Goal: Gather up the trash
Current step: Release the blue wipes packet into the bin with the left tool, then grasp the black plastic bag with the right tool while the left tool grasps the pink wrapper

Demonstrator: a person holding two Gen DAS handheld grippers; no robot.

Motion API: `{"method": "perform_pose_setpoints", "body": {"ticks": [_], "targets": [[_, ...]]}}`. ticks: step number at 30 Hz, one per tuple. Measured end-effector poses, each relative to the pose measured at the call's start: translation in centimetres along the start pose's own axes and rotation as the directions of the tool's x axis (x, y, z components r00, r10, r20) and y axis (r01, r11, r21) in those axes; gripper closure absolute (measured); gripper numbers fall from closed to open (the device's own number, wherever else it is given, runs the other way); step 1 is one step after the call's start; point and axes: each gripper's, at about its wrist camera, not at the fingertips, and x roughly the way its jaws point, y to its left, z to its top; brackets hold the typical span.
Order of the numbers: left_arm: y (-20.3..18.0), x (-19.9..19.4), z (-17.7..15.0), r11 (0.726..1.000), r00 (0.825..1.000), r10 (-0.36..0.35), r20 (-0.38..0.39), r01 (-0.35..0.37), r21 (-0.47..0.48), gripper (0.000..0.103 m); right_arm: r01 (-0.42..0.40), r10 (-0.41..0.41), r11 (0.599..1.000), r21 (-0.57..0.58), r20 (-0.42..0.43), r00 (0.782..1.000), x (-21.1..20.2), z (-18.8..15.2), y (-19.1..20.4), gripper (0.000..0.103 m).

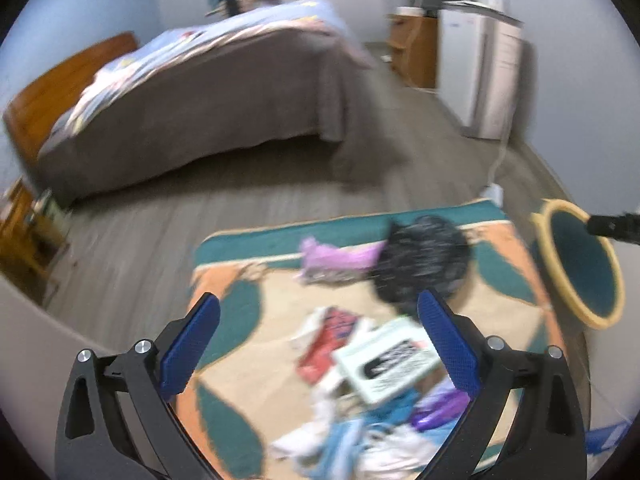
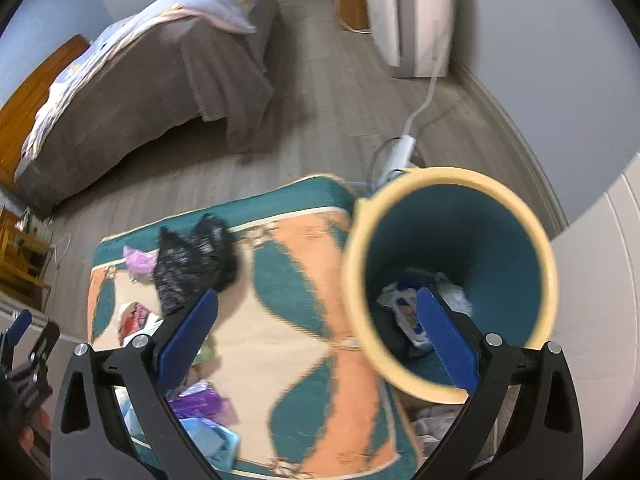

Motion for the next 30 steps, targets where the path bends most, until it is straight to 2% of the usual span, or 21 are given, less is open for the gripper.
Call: {"method": "perform_pose_setpoints", "body": {"ticks": [4, 10, 12, 15, 21, 25, 27, 30], "targets": [[2.2, 0.5, 0.0, 1.000, 1.000, 0.023, 0.016, -0.023, 0.011, 0.005, 0.010, -0.010, 0.998, -0.061, 0.002, 1.000, 1.2, -0.4, 3.6, 0.006], [2.3, 2.1, 0.3, 0.998, 1.000, -0.014, 0.021, 0.013, 0.063, 0.005, 0.033, -0.029, 0.989, -0.145, 0.033, 0.999, 3.4, -0.5, 7.8, 0.006], [2.4, 2.9, 0.6, 0.998, 0.999, -0.035, 0.019, 0.034, 0.053, 0.005, 0.045, -0.039, 0.986, -0.160, 0.045, 0.998, 4.2, -0.2, 8.5, 0.006], [3.4, 4.5, 1.3, 0.999, 0.999, -0.051, 0.003, 0.051, -0.013, 0.005, 0.040, -0.036, 0.987, -0.159, 0.027, 0.999, 6.0, 0.2, 9.2, 0.006], [6.6, 8.3, 1.4, 0.990, 0.997, -0.018, -0.070, 0.008, -0.140, 0.005, 0.046, -0.053, 0.980, -0.192, -0.029, 0.998, 9.5, 0.6, 10.6, 0.006], [7.4, 11.0, 1.3, 0.979, 0.993, -0.028, -0.118, 0.004, -0.202, 0.005, 0.041, -0.052, 0.982, -0.186, -0.054, 0.997, 11.2, 1.0, 11.0, 0.006], [7.0, 11.9, 1.4, 0.981, 0.991, -0.026, -0.133, 0.000, -0.192, 0.005, 0.035, -0.048, 0.982, -0.185, -0.066, 0.997, 12.0, 1.2, 11.2, 0.006], [5.4, 13.3, 1.9, 0.993, 0.991, 0.009, -0.136, -0.026, -0.118, 0.005, 0.031, -0.047, 0.980, -0.195, -0.077, 0.996, 12.9, 1.4, 11.6, 0.006]]}}
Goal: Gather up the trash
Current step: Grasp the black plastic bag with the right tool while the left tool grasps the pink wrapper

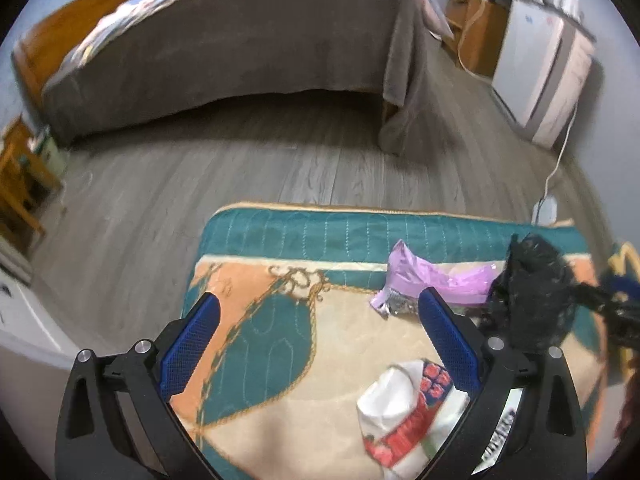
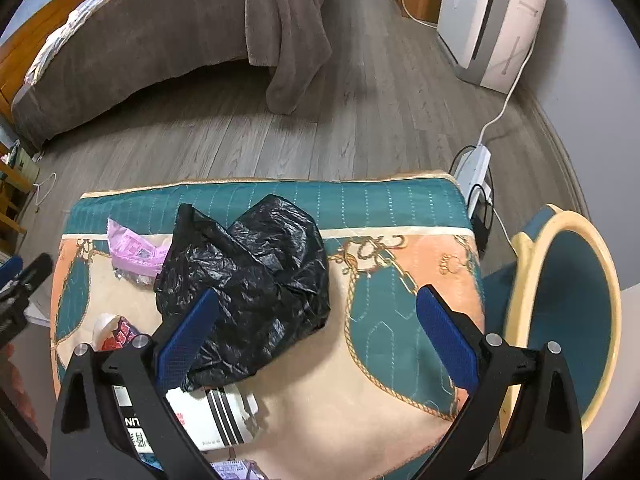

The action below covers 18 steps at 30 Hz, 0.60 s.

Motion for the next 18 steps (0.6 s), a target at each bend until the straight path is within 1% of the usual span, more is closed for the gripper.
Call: {"method": "perform_pose_setpoints", "body": {"ticks": [1, 3, 4, 7, 9, 10, 11, 12, 13, 14, 15, 16, 17, 18], "targets": [[-0.7, 0.5, 0.2, 1.000, 1.000, 0.001, 0.003, -0.001, 0.024, 0.005, -0.002, 0.002, 1.000, -0.004, -0.002, 1.000, 0.2, 0.1, 0.1, 0.006], [-1.6, 1.3, 0.5, 0.999, 1.000, -0.026, -0.002, 0.026, 0.046, 0.005, -0.004, 0.004, 1.000, -0.008, -0.007, 1.000, 0.6, 0.3, 0.2, 0.006], [-2.1, 1.9, 0.7, 0.997, 0.998, -0.057, -0.013, 0.058, 0.047, 0.005, -0.008, 0.008, 1.000, -0.007, -0.012, 1.000, 0.8, 0.4, 0.3, 0.006], [-2.6, 3.6, 1.1, 0.994, 0.993, -0.106, -0.049, 0.107, 0.009, 0.005, -0.027, 0.027, 1.000, 0.009, -0.024, 0.999, 1.3, 0.6, 0.2, 0.006], [-2.8, 4.8, 1.2, 0.994, 0.991, -0.110, -0.076, 0.109, -0.018, 0.007, -0.039, 0.039, 0.999, 0.017, -0.036, 0.999, 1.6, 0.6, 0.2, 0.015], [-2.9, 5.4, 1.2, 0.993, 0.989, -0.120, -0.090, 0.118, -0.022, 0.009, -0.041, 0.042, 0.999, 0.019, -0.048, 0.998, 1.9, 0.7, 0.2, 0.024], [-3.0, 5.8, 1.2, 0.992, 0.987, -0.126, -0.101, 0.125, -0.018, 0.009, -0.050, 0.051, 0.999, 0.019, -0.062, 0.997, 2.2, 0.6, 0.3, 0.033], [-3.3, 6.2, 1.1, 0.991, 0.984, -0.136, -0.114, 0.136, -0.006, 0.016, -0.068, 0.069, 0.997, 0.022, -0.084, 0.994, 2.5, 0.5, 0.3, 0.037], [-3.8, 6.7, 0.9, 0.987, 0.979, -0.154, -0.136, 0.158, 0.019, 0.035, -0.087, 0.089, 0.996, 0.024, -0.105, 0.991, 2.8, 0.3, 0.5, 0.046], [-4.4, 7.3, 0.6, 0.984, 0.972, -0.164, -0.168, 0.174, 0.049, 0.045, -0.104, 0.106, 0.994, 0.026, -0.118, 0.987, 3.0, 0.2, 0.6, 0.054], [-4.9, 7.7, 0.2, 0.981, 0.967, -0.163, -0.197, 0.181, 0.074, 0.057, -0.119, 0.121, 0.993, 0.025, -0.131, 0.984, 3.1, 0.0, 0.8, 0.058], [-5.2, 7.9, 0.0, 0.979, 0.965, -0.163, -0.206, 0.184, 0.088, 0.059, -0.133, 0.135, 0.991, 0.024, -0.145, 0.980, 3.3, -0.1, 0.9, 0.064], [-5.3, 7.7, -0.2, 0.979, 0.967, -0.157, -0.201, 0.180, 0.099, 0.060, -0.140, 0.142, 0.990, 0.024, -0.149, 0.979, 3.3, -0.2, 1.0, 0.070], [-5.3, 7.6, -0.2, 0.979, 0.968, -0.153, -0.197, 0.176, 0.105, 0.064, -0.140, 0.142, 0.990, 0.021, -0.148, 0.979, 3.1, -0.3, 1.1, 0.074]]}}
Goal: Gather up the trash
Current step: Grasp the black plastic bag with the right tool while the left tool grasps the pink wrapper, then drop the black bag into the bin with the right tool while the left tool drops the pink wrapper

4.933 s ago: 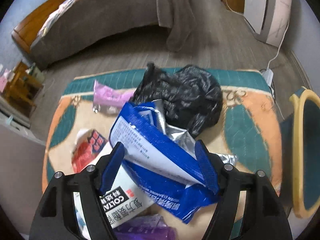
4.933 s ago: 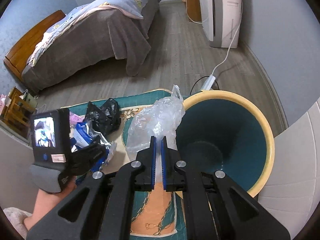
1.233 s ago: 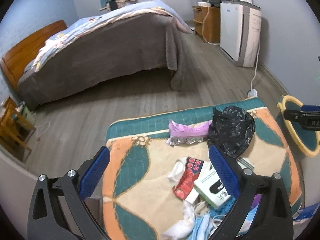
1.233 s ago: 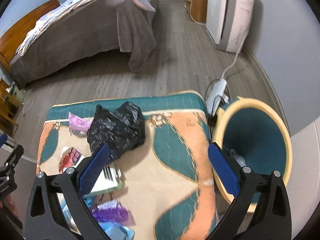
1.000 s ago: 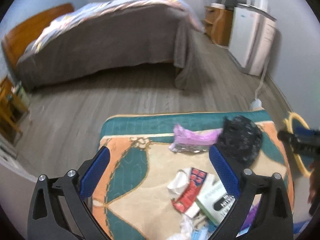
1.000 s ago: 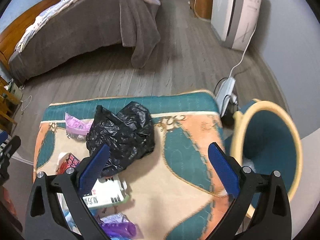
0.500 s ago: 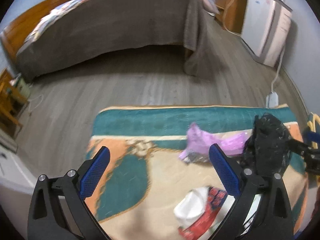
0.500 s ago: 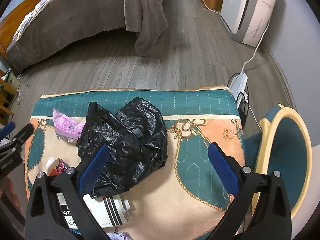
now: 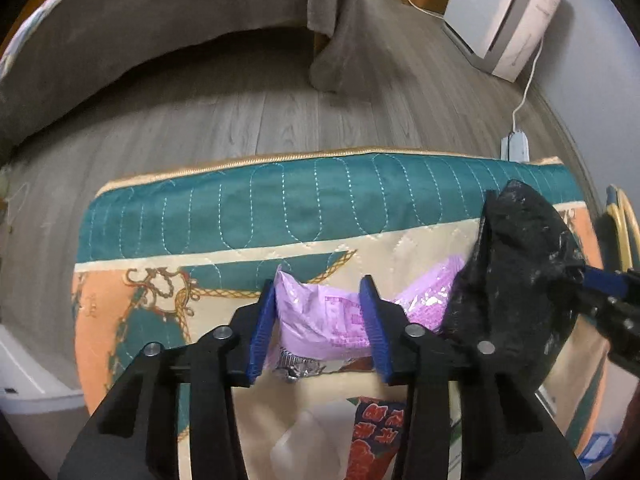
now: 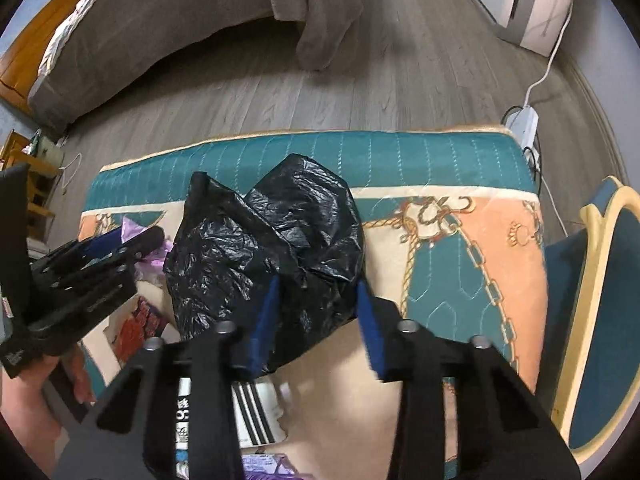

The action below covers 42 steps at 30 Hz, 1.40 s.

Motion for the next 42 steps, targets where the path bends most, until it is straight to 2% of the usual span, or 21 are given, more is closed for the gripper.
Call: {"method": "perform_pose_setpoints", "body": {"ticks": [2, 3, 4, 5, 10, 15, 21, 25, 31, 35, 39, 42], "targets": [[-0.2, -0.5, -0.1, 1.000, 1.000, 0.013, 0.009, -0.014, 0.008, 0.071, -0.002, 0.002, 1.000, -0.002, 0.010, 1.000, -0.5, -0.1, 0.0, 0.079], [-0.3, -0.8, -0.1, 1.000, 1.000, 0.017, 0.016, -0.018, 0.012, 0.078, -0.005, 0.005, 1.000, -0.003, 0.015, 1.000, -0.7, -0.1, -0.1, 0.079], [-0.3, -1.2, -0.2, 0.999, 0.999, 0.028, 0.025, -0.028, 0.020, 0.081, -0.008, 0.008, 1.000, -0.004, 0.025, 1.000, -1.2, -0.3, -0.1, 0.081], [-0.4, -1.7, -0.3, 0.999, 0.999, 0.033, 0.039, -0.034, 0.026, 0.083, -0.008, 0.008, 1.000, -0.007, 0.031, 0.999, -1.5, -0.5, 0.1, 0.087], [-1.4, -4.2, -1.0, 0.997, 0.994, 0.051, 0.096, -0.057, 0.058, 0.091, -0.012, 0.015, 0.999, -0.033, 0.076, 0.997, -3.7, -1.4, 0.1, 0.088], [-2.6, -6.7, -1.4, 0.994, 0.987, 0.060, 0.151, -0.073, 0.085, 0.092, -0.010, 0.015, 0.999, -0.042, 0.121, 0.993, -6.1, -2.4, -0.2, 0.088], [-3.3, -10.5, -3.0, 0.992, 0.974, 0.071, 0.217, -0.091, 0.086, 0.092, -0.043, 0.040, 0.999, 0.015, 0.159, 0.987, -9.2, -4.1, -1.4, 0.088], [-5.5, -13.8, -4.0, 0.982, 0.953, 0.078, 0.293, -0.124, 0.144, 0.092, -0.017, 0.021, 0.999, -0.031, 0.153, 0.988, -10.9, -5.0, -1.3, 0.088], [-7.8, -18.6, -5.4, 0.979, 0.925, 0.038, 0.378, -0.111, 0.174, 0.092, -0.015, 0.019, 1.000, -0.020, 0.215, 0.976, -14.9, -5.7, -2.8, 0.088], [-8.8, -20.4, -6.0, 0.983, 0.912, 0.002, 0.409, -0.077, 0.167, 0.092, -0.010, 0.013, 1.000, -0.012, 0.246, 0.969, -17.0, -6.5, -4.0, 0.088], [-10.1, -21.8, -6.5, 0.981, 0.898, -0.013, 0.440, -0.074, 0.180, 0.092, 0.009, -0.005, 1.000, -0.012, 0.279, 0.960, -18.9, -7.1, -5.4, 0.088], [-10.6, -22.6, -6.7, 0.986, 0.890, -0.064, 0.451, -0.014, 0.168, 0.092, 0.021, -0.022, 1.000, 0.005, 0.303, 0.953, -20.2, -7.5, -6.9, 0.088]]}}
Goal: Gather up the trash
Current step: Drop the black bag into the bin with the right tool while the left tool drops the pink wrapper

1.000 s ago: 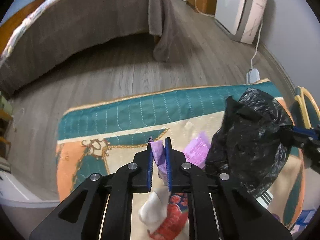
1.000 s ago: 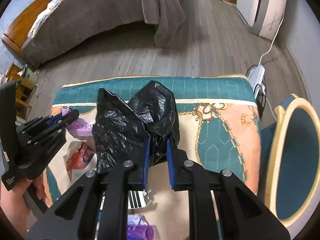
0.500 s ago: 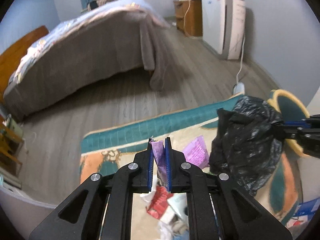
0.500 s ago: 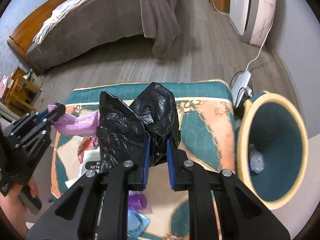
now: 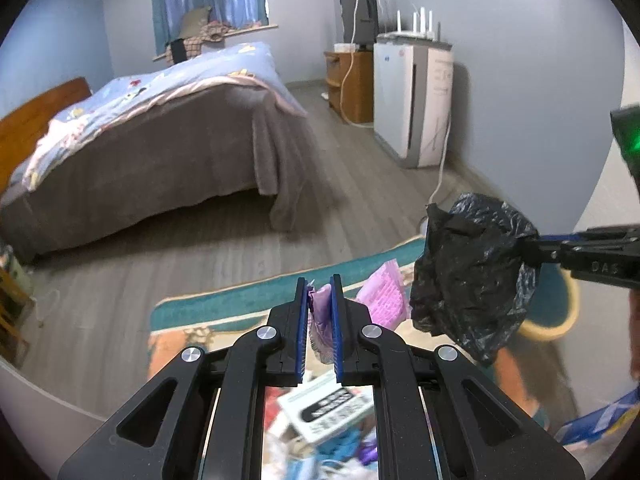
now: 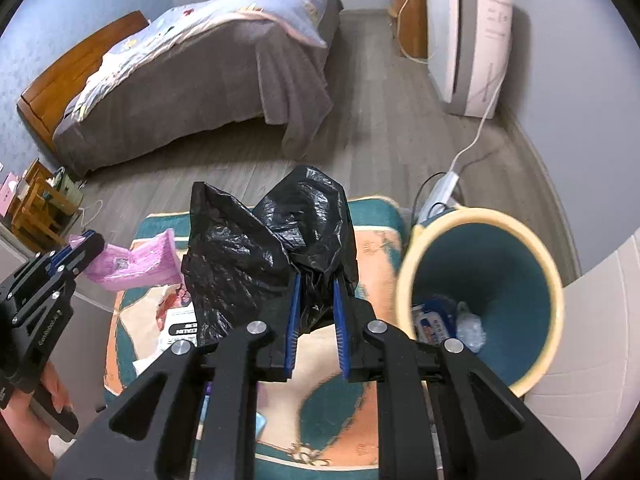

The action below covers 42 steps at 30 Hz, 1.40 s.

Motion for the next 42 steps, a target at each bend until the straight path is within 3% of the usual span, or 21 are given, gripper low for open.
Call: {"method": "perform_pose_setpoints", "body": {"ticks": [6, 11, 20, 23, 25, 32, 38, 39, 41, 42], "targets": [[-2.4, -0.1, 0.2, 0.998, 0.998, -0.057, 0.010, 0.056, 0.031, 0.092, 0.064, -0.064, 0.998, 0.012, 0.023, 0.998, -1.4, -0.4, -3.0, 0.088], [-5.2, 0.9, -0.4, 0.989, 0.993, -0.118, -0.025, 0.120, 0.083, 0.092, 0.138, -0.139, 0.990, 0.032, 0.037, 0.990, -2.2, -0.7, -6.4, 0.088], [-11.7, 1.7, -1.4, 0.953, 0.967, -0.242, -0.081, 0.252, 0.168, 0.091, 0.217, -0.222, 0.960, 0.177, 0.007, 0.975, -2.9, -1.3, -13.3, 0.088], [-13.5, 2.0, -1.6, 0.944, 0.961, -0.258, -0.095, 0.272, 0.185, 0.091, 0.318, -0.317, 0.936, 0.148, -0.033, 0.948, -2.4, -1.8, -14.2, 0.088], [-14.8, 2.9, -1.6, 0.942, 0.951, -0.286, -0.122, 0.302, 0.144, 0.091, 0.376, -0.370, 0.916, 0.141, -0.070, 0.926, -1.8, -2.2, -15.3, 0.088], [-18.4, 7.6, -1.4, 0.943, 0.925, -0.316, -0.211, 0.330, 0.031, 0.090, 0.378, -0.357, 0.904, 0.200, -0.132, 0.925, -0.7, -3.4, -18.2, 0.088], [-20.8, 9.3, -0.3, 0.941, 0.932, -0.301, -0.203, 0.324, 0.092, 0.082, 0.348, -0.329, 0.904, 0.249, -0.114, 0.937, -1.1, -3.5, -19.0, 0.084], [-21.0, 9.4, -0.3, 0.940, 0.932, -0.301, -0.200, 0.325, 0.101, 0.076, 0.342, -0.324, 0.905, 0.252, -0.112, 0.940, -1.0, -3.4, -19.0, 0.082], [-21.1, 9.4, 0.1, 0.933, 0.928, -0.326, -0.178, 0.346, 0.096, 0.047, 0.312, -0.296, 0.913, 0.262, -0.098, 0.950, -1.1, -3.5, -19.1, 0.067], [-21.0, 9.3, 0.3, 0.935, 0.932, -0.327, -0.159, 0.343, 0.090, 0.023, 0.309, -0.294, 0.914, 0.263, -0.094, 0.951, -1.0, -3.5, -19.1, 0.062]]}}
